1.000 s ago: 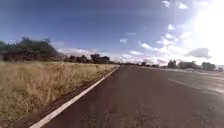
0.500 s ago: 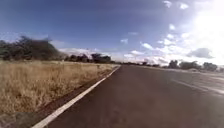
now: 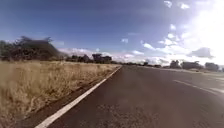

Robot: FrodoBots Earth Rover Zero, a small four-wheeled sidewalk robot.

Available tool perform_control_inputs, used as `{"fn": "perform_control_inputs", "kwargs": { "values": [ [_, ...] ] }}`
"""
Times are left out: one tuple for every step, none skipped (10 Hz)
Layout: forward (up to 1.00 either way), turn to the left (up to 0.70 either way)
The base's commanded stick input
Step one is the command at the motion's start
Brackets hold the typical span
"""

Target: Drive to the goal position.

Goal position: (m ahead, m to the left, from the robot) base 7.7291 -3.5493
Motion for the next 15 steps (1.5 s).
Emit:
{"fn": "perform_control_inputs", "kwargs": {
  "values": [
    [0.50, -0.45],
    [0.50, -0.50],
    [0.50, -0.50],
    [0.50, -0.33],
    [0.50, -0.08],
    [0.50, 0.00],
    [0.50, 0.00],
    [0.50, 0.00],
    [0.50, 0.00],
    [0.50, 0.00],
    [0.50, 0.00],
    [0.50, 0.00],
    [0.50, 0.00],
    [0.50, 0.00],
    [0.50, 0.00]
  ]
}}
